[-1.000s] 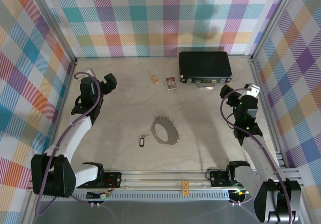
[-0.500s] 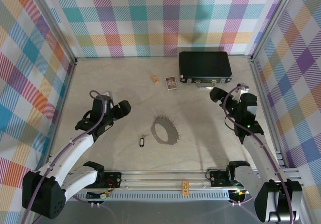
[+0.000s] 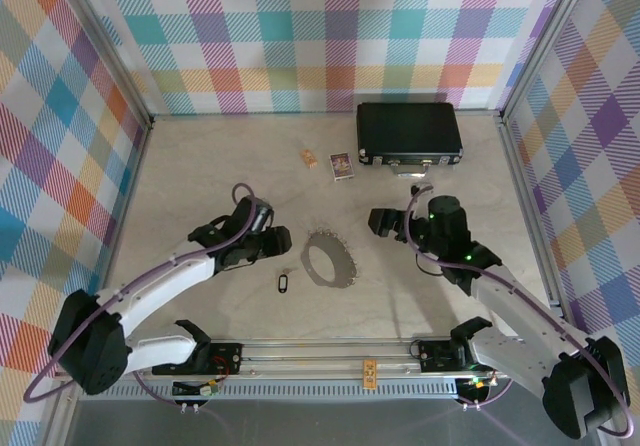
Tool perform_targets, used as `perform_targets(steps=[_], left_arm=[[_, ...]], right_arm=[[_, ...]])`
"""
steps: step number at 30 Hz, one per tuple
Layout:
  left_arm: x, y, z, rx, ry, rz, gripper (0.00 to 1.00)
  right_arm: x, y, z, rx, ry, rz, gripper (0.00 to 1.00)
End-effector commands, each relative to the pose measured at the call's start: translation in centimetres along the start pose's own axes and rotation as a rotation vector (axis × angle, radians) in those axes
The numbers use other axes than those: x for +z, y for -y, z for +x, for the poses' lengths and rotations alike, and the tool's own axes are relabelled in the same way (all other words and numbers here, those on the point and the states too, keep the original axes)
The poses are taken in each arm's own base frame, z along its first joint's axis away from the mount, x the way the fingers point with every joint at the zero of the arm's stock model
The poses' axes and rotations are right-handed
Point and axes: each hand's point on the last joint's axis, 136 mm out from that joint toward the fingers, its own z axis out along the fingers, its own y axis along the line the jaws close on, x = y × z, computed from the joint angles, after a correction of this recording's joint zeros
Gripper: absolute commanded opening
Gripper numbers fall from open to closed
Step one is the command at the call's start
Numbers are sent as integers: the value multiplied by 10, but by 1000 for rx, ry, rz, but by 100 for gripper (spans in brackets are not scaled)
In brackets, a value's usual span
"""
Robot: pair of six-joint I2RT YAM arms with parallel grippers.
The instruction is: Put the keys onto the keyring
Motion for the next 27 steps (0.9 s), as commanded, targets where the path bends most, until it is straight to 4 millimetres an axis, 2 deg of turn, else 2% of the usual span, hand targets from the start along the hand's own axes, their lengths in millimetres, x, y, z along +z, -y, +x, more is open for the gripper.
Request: perform_targets(steps=[1, 8, 12, 14, 21, 27], left_arm=[[1, 8, 0, -1, -48, -46, 55], [37, 24, -1, 16, -135, -99, 40], [62, 36, 1, 15, -196, -92, 36], [73, 42, 0, 11, -213, -83, 31], [97, 48, 1, 5, -253, -88, 30], [110, 41, 0, -8, -260, -106, 29]], right_arm=[[5, 9, 13, -47, -4, 56, 99], [6, 19, 17, -43, 2, 113, 99], [5, 18, 16, -44, 10, 107, 99], [4, 19, 17, -45, 11, 108, 99], [3, 17, 17, -38, 14, 98, 99], [4, 16, 19, -33, 8, 89, 99]])
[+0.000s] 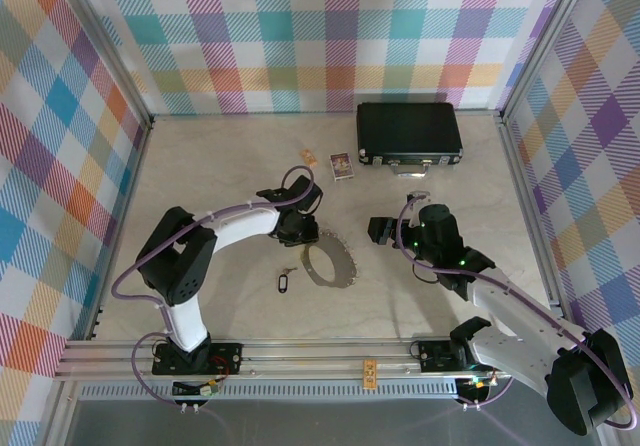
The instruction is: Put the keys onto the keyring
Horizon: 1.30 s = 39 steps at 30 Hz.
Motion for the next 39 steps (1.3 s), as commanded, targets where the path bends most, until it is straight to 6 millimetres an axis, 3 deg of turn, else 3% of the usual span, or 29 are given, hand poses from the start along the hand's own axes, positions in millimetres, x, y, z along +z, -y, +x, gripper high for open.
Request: perform_targets(steps=[1, 14, 21, 32, 39], left_arm=[[3, 4, -5, -14, -10, 19, 28], [6, 7, -21, -23, 6, 34, 22], [5, 5, -21, -18, 0, 26, 8], [6, 2, -23, 3, 0, -1, 14], [5, 5, -24, 11, 4, 7, 10]], right_arm=[[-2, -4, -1, 3, 15, -25, 99], [1, -5, 1, 6, 3, -29, 99], [2, -5, 2, 8, 0, -29, 99], [0, -6, 1, 8, 7, -35, 99], [-1, -8, 0, 10, 10, -43, 99]])
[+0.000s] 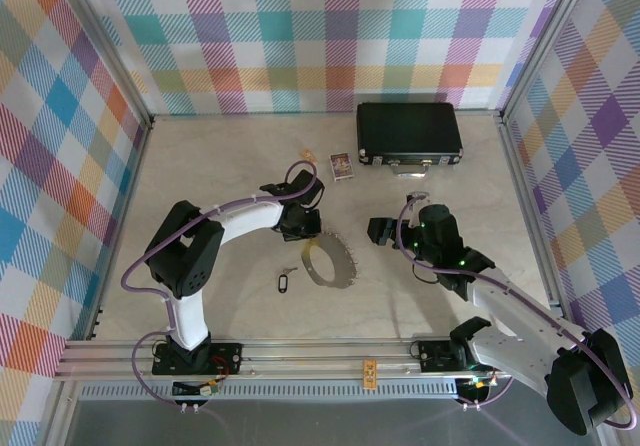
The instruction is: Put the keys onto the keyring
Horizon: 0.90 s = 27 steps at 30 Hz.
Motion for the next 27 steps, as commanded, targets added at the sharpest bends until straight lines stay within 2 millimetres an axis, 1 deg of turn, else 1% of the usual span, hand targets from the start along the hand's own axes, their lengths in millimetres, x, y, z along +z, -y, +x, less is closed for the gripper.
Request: perform_targets(steps=[1, 2, 7, 9, 10, 12, 15, 18, 20, 22, 27], left_arm=[[-2, -1, -5, 10, -2, -13, 11], [-1, 0, -5, 11, -6, -12, 14], [4, 2, -3, 15, -18, -2, 14], [3, 2, -3, 16, -16, -1, 3], [1, 2, -4, 18, -12, -1, 0], [-2, 3, -5, 26, -4, 0, 0], [-10, 9, -9, 61, 23, 24, 0], [-27, 21, -16, 134, 91, 64, 0], [-46, 31, -23, 195, 159, 86, 0], [-66, 42, -32, 247, 225, 122, 0], [-120, 71, -55, 369, 410, 228, 0]], right_arm=[[-2, -6, -3, 8, 21, -33, 99], [-2, -7, -3, 8, 20, -34, 99], [-3, -6, -3, 6, 26, -29, 99], [-3, -5, -3, 6, 25, -29, 99], [-3, -6, -4, 5, 28, -30, 99], [-3, -6, -4, 7, 28, -33, 99], [-3, -9, -4, 6, 27, -47, 99], [-4, -9, -6, -2, 47, -50, 99], [-4, -9, -7, -6, 63, -54, 99], [-6, -13, -11, -10, 71, -68, 99], [-24, -28, -38, -38, 150, -102, 99]])
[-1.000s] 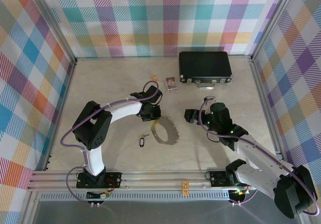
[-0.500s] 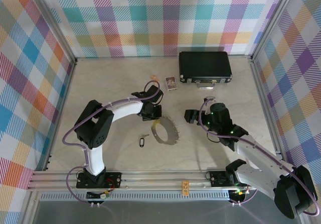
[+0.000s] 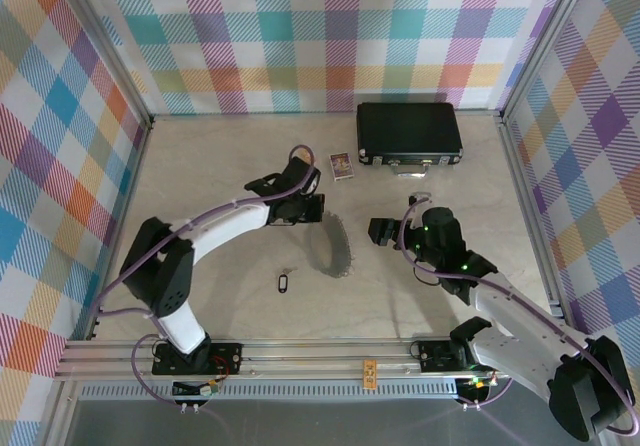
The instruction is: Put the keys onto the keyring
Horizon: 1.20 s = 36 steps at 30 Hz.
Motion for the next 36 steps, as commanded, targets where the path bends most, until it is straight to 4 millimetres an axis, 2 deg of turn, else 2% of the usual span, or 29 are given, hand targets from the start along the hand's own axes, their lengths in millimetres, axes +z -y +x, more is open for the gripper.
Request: perform_targets(steps=[1, 2, 5, 9, 12, 13, 16, 18, 19, 21, 26, 29, 36], left_arm=[[-36, 26, -41, 136, 193, 78, 0], [-45, 34, -53, 154, 253, 105, 0], [-69, 48, -73, 215, 373, 153, 0], [-88, 62, -82, 312, 474, 212, 0], [-100, 67, -83, 342, 544, 254, 0], [-104, 69, -81, 347, 561, 277, 0], [-116, 85, -70, 406, 578, 393, 0], [-123, 98, -60, 457, 579, 485, 0], [-127, 103, -55, 473, 583, 529, 0], [-134, 111, -46, 493, 581, 624, 0], [-153, 122, -29, 535, 589, 801, 0], [-162, 127, -24, 560, 609, 869, 0], [-167, 123, -18, 654, 795, 886, 0]], right_arm=[[-16, -25, -35, -40, 107, -73, 99], [-20, -28, -40, -48, 121, -80, 99], [-29, -37, -52, -84, 144, -100, 99], [-42, -62, -60, -169, 165, -214, 99], [-46, -68, -63, -179, 156, -230, 99], [-46, -69, -64, -179, 144, -227, 100], [-44, -75, -67, -178, 115, -239, 90], [-43, -80, -69, -178, 96, -255, 88], [-42, -81, -69, -178, 89, -254, 84], [-44, -87, -68, -206, 79, -288, 68], [-51, -92, -67, -221, 99, -322, 59], [-53, -96, -64, -238, 104, -356, 46], [-46, -109, -51, -304, 87, -468, 44]])
